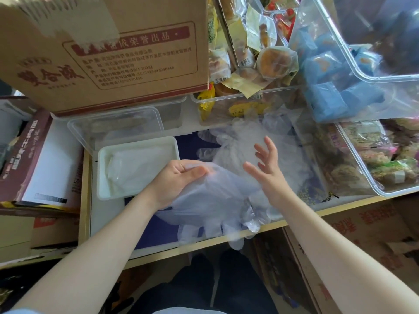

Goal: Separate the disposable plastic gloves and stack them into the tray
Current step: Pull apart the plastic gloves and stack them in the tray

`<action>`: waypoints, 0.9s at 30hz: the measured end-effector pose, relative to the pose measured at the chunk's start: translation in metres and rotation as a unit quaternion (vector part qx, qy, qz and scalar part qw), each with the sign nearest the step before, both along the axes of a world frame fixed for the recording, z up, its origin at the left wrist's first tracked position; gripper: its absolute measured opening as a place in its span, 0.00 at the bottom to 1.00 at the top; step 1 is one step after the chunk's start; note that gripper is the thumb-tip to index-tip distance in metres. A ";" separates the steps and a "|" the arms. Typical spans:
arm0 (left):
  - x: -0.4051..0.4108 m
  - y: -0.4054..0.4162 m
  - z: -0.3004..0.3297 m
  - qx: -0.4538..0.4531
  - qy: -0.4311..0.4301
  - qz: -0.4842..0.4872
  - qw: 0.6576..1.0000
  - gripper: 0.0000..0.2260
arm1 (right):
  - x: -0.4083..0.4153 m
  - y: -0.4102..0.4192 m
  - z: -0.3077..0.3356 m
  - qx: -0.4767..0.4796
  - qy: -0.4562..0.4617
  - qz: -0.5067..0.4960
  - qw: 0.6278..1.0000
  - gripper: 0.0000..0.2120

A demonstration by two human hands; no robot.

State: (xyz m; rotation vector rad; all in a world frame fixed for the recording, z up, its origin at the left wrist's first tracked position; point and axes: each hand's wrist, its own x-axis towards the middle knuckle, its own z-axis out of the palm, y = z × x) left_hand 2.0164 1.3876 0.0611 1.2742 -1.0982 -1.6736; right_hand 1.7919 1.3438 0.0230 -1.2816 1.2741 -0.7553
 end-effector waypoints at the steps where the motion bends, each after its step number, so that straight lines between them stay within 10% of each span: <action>1: 0.001 0.000 0.004 -0.014 -0.006 -0.019 1.000 0.11 | -0.001 -0.009 0.005 0.070 -0.039 -0.004 0.997 0.38; 6: 0.004 0.003 0.022 -0.047 0.038 -0.068 0.996 0.13 | 0.000 -0.033 0.007 0.207 -0.122 0.083 0.967 0.46; 10: 0.004 0.005 0.026 -0.042 0.099 -0.068 0.992 0.15 | 0.018 -0.027 0.002 0.272 -0.099 0.155 0.945 0.19; 14: 0.002 0.005 0.025 -0.037 0.118 -0.039 0.992 0.17 | 0.024 -0.016 -0.010 0.335 -0.138 0.196 0.911 0.27; 20: -0.001 0.003 0.023 0.008 0.056 0.109 0.992 0.09 | 0.001 -0.041 0.009 0.235 -0.259 -0.009 0.937 0.10; 27: 0.007 -0.011 -0.008 0.053 -0.111 0.316 0.941 0.07 | -0.042 -0.075 0.032 0.067 -0.137 -0.082 0.985 0.09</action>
